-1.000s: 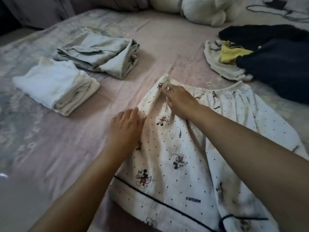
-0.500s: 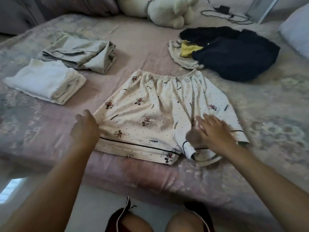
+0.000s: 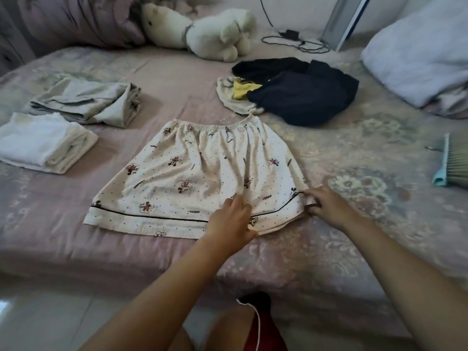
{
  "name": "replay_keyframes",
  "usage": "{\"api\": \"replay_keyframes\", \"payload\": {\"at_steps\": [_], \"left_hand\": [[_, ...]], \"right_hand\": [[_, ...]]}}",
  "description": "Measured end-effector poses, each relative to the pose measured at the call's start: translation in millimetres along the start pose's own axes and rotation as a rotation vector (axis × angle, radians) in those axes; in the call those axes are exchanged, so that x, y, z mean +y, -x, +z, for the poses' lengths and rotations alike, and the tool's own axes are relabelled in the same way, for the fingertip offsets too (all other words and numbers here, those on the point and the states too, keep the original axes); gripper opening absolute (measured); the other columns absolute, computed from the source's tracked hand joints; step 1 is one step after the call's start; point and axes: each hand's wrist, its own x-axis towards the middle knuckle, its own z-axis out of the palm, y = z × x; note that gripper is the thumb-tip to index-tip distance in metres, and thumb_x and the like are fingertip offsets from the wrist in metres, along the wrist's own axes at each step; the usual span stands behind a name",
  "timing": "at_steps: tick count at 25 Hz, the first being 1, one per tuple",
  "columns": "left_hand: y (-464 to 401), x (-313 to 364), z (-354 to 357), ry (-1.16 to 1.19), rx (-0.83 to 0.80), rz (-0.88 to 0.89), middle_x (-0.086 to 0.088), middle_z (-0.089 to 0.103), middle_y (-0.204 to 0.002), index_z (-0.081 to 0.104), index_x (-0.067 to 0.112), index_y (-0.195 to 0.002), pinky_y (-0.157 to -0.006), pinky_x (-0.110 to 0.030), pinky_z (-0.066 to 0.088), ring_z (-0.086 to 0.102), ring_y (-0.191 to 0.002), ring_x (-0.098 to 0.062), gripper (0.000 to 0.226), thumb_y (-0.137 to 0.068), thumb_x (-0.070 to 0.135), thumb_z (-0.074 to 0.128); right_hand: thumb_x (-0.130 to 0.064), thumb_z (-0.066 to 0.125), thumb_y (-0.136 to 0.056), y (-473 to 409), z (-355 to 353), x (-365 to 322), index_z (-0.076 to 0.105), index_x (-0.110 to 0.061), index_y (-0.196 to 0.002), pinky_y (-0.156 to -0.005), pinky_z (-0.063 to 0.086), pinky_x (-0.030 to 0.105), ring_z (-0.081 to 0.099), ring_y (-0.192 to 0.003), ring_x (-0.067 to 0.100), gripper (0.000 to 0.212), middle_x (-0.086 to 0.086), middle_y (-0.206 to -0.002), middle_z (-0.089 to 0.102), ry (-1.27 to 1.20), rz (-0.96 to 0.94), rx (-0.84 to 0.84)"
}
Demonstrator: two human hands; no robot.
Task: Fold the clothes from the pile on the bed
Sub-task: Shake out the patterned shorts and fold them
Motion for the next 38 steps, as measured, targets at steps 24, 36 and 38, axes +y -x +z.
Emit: {"api": "replay_keyframes", "payload": {"at_steps": [24,36,38], "left_hand": [[3,-20,22,-0.107,-0.162,0.149,0.000,-0.019,-0.155,-0.010,0.024,-0.150,-0.116,-0.035,-0.011,-0.020,-0.142,-0.014,0.061,-0.100,0.050,0.014],[30,-172,0,-0.109,-0.061,-0.270,-0.003,-0.017,-0.157,-0.011,0.024,-0.150,-0.114,-0.040,-0.014,-0.020,-0.143,-0.019,0.100,-0.065,0.072,-0.032],[36,-194,7,-0.069,-0.052,-0.342,-0.001,-0.019,-0.157,-0.011,0.027,-0.149,-0.114,-0.041,-0.015,-0.023,-0.141,-0.017,0.090,-0.073,0.071,-0.026]], "right_hand": [[-0.014,0.049,-0.092,12,-30,20,0.068,-0.015,-0.106,-0.092,0.038,0.034,0.044,-0.123,0.033,0.024,0.014,-0.130,0.049,0.170,0.167,0.233],[-0.044,0.017,-0.102,-29,59,-185,-0.007,-0.031,-0.150,-0.115,-0.007,0.047,-0.020,-0.144,0.014,0.056,-0.004,-0.157,-0.019,0.196,-0.297,-0.104],[-0.042,0.021,-0.102,-60,70,-228,-0.004,-0.029,-0.151,-0.116,-0.002,0.044,-0.014,-0.145,0.014,0.056,-0.002,-0.158,-0.015,0.212,-0.374,-0.169]]}}
